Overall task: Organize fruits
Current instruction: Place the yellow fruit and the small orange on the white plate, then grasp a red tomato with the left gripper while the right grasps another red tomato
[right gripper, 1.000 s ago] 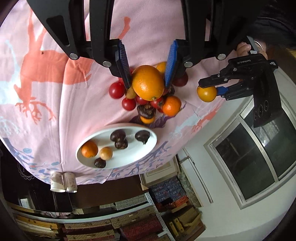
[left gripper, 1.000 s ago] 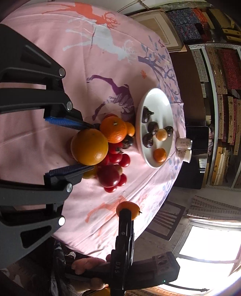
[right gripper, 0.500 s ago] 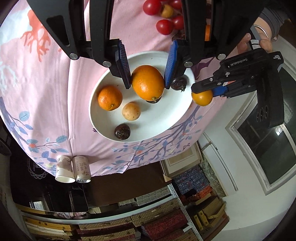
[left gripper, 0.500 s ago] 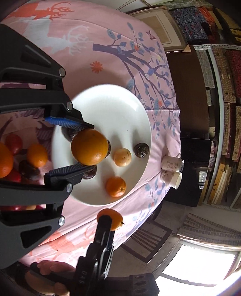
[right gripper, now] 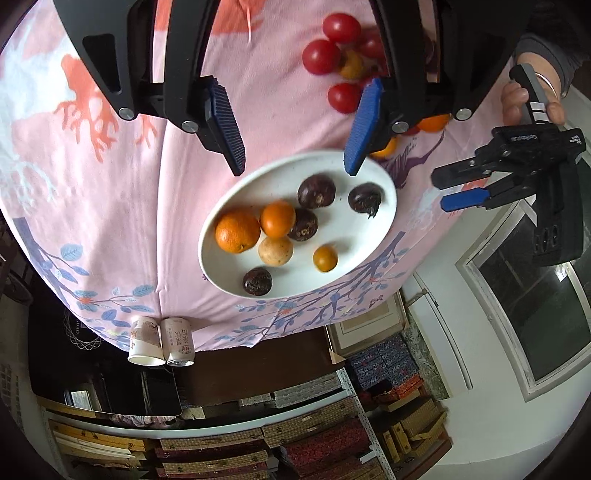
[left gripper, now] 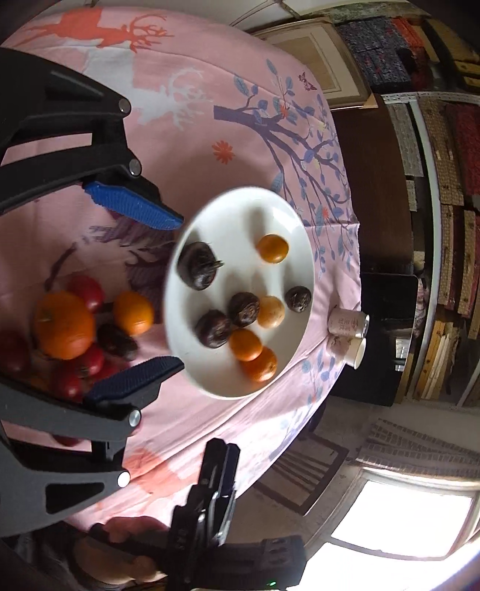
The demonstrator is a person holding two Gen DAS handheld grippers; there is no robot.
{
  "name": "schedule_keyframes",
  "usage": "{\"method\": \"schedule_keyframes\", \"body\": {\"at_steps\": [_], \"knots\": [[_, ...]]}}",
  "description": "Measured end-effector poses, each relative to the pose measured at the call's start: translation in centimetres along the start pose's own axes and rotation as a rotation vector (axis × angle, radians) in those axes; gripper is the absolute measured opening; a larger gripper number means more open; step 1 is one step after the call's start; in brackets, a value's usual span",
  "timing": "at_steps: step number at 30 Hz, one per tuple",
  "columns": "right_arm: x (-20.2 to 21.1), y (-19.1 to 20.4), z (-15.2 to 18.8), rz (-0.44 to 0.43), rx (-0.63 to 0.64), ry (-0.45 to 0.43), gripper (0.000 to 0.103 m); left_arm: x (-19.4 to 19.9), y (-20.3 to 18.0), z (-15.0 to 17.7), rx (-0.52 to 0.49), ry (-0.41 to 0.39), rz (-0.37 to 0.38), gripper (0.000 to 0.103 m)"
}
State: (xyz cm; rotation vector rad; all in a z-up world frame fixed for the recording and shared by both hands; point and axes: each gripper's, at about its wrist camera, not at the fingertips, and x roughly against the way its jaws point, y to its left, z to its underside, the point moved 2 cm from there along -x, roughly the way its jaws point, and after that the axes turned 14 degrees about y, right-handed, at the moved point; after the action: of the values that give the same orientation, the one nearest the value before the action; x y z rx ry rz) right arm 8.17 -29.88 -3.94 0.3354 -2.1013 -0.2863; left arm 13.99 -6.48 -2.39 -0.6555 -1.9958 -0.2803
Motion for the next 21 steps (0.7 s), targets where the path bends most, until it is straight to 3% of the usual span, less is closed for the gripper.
{"method": "schedule_keyframes", "body": {"at_steps": [9, 12, 14, 17, 21], "knots": [[1.9, 0.1, 7.1, -0.03, -0.033, 0.032, 0.058, 1.8, -4.3, 11.0, -0.151, 0.041, -0.02, 0.07], [2.1, 0.4, 8.2, -0.036, -0.036, 0.042, 0.058, 0.6, -5.2, 12.1, -0.169, 0.062, -0.045, 0.067], [2.3, 0.8, 8.6, -0.031, -0.027, 0.043, 0.058, -0.7, -5.4, 12.2, -0.163, 0.092, -0.043, 0.051], [2.5, 1.3, 9.2, -0.022, -0.004, 0.048, 0.058, -2.7, -4.9, 12.3, -0.13, 0.135, -0.013, 0.037], [1.6, 1.6, 10.1, -0.025, 0.017, 0.097, 0.058, -2.5, -5.3, 12.8, -0.132, 0.116, -0.016, 0.037]]}}
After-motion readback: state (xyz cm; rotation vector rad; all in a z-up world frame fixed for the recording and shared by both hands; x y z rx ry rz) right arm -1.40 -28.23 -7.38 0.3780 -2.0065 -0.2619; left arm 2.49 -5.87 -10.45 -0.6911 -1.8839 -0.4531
